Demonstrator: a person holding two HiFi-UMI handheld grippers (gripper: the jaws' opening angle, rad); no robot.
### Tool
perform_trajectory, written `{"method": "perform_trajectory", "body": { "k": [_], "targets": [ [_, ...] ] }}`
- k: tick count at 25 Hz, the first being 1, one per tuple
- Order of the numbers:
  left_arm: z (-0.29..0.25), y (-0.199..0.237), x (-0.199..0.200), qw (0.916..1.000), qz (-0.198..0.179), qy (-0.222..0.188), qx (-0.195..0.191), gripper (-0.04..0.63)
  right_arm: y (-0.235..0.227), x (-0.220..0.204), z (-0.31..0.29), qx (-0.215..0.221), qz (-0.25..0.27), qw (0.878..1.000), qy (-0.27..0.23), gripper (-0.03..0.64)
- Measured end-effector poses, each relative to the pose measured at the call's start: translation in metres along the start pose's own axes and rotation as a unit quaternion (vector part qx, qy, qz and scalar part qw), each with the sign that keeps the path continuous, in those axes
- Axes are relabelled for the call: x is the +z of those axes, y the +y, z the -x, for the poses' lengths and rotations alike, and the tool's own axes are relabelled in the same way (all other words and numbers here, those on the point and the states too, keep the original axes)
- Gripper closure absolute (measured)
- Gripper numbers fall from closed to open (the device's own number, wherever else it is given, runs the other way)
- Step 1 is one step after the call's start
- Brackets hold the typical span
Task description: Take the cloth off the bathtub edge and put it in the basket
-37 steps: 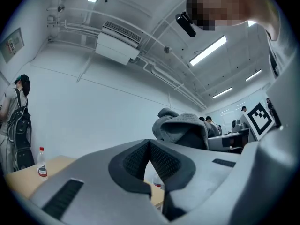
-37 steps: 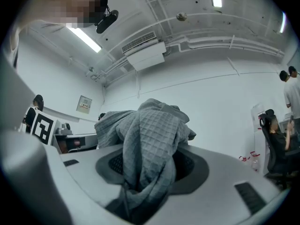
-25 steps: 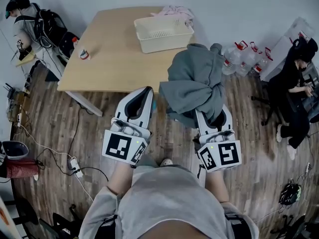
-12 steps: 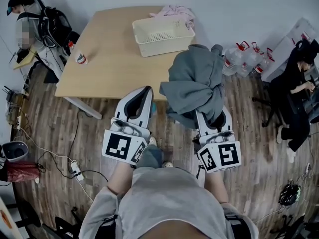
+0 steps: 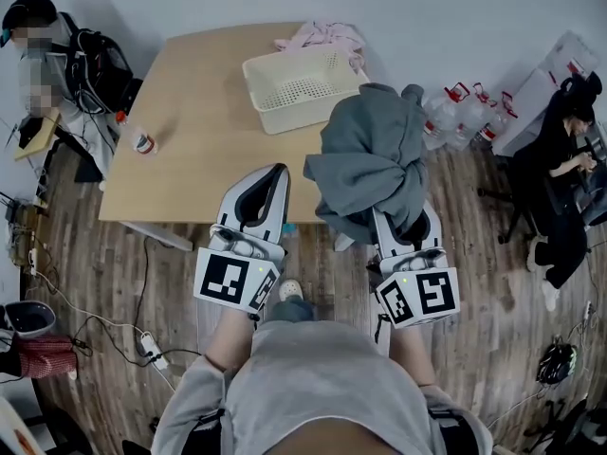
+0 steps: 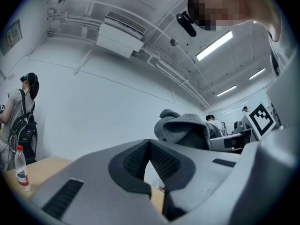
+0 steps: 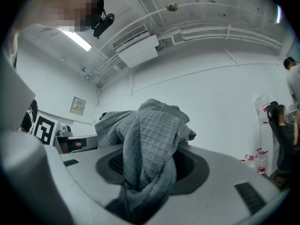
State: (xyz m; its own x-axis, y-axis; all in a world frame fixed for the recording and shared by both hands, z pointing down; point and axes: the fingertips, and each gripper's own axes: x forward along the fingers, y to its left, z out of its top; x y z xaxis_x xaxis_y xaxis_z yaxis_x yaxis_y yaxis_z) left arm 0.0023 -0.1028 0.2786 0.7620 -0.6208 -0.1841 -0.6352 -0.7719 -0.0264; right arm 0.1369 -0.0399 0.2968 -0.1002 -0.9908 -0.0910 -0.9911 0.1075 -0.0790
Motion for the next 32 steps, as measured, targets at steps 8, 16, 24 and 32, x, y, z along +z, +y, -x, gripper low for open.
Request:
{"method": "perform_trajectory", "body": {
  "k": [8,16,24,32],
  "targets": [
    [-0.033,0.048,-0.005,0.9998,-0.002,-0.009,-0.018,0.598,0.000,-0.001,-0.053,-0.020,0.006,1.000,-0.011,0.419],
    [-0.047,0.086,-0.010,0.9995,0.006,-0.011,-0.029,0.598,0.008,-0.004,-0.086,-0.035,0.002,0.999,-0.015,0.419],
    [-0.059,0.105,-0.020,0.9995,0.019,-0.003,-0.026,0.598,0.005,-0.009,-0.110,-0.035,0.004,0.999,-0.004,0.419],
    [-0.082,0.129,-0.026,0.9999,0.012,0.003,-0.004,0.598,-0.008,-0.013,-0.149,-0.015,-0.003,1.000,-0.004,0.419]
  ]
}}
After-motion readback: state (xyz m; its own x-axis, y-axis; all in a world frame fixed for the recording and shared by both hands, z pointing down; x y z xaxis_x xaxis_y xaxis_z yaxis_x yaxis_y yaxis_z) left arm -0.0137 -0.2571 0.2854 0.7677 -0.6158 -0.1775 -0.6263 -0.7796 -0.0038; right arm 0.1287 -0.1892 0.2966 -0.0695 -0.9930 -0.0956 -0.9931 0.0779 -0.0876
